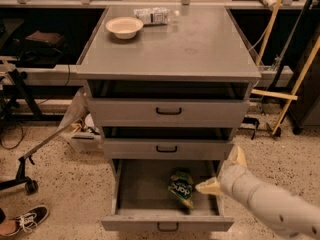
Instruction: Place green rice chip bag into bottom drawer
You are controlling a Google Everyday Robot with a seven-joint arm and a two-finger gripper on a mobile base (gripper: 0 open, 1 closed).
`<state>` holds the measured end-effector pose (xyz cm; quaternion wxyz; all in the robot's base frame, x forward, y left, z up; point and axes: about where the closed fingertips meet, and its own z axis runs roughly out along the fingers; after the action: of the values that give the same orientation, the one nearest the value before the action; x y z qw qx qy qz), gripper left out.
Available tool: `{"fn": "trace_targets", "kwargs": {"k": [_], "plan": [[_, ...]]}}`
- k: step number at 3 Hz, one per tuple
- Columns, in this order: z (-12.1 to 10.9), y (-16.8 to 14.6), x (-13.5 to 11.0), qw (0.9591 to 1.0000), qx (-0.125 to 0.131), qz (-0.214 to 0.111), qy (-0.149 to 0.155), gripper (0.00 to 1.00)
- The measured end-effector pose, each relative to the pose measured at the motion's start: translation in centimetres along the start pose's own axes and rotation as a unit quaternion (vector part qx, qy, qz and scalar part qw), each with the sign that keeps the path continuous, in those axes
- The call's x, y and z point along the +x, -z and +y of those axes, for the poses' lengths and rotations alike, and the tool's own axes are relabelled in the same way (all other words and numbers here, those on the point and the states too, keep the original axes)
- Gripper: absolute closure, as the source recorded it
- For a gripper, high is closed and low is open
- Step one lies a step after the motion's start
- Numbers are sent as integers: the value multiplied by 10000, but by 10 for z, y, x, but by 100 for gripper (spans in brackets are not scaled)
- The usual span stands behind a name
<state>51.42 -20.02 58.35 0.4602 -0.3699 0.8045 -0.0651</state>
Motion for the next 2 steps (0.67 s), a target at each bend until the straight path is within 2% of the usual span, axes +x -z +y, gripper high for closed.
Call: {"fn": "trace_targets", "kwargs": {"k": [1,2], "plan": [[-49,16,-66,9998,-122,27,-168,0],[-76,49,-119,9990,-75,-30,-439,0]]}}
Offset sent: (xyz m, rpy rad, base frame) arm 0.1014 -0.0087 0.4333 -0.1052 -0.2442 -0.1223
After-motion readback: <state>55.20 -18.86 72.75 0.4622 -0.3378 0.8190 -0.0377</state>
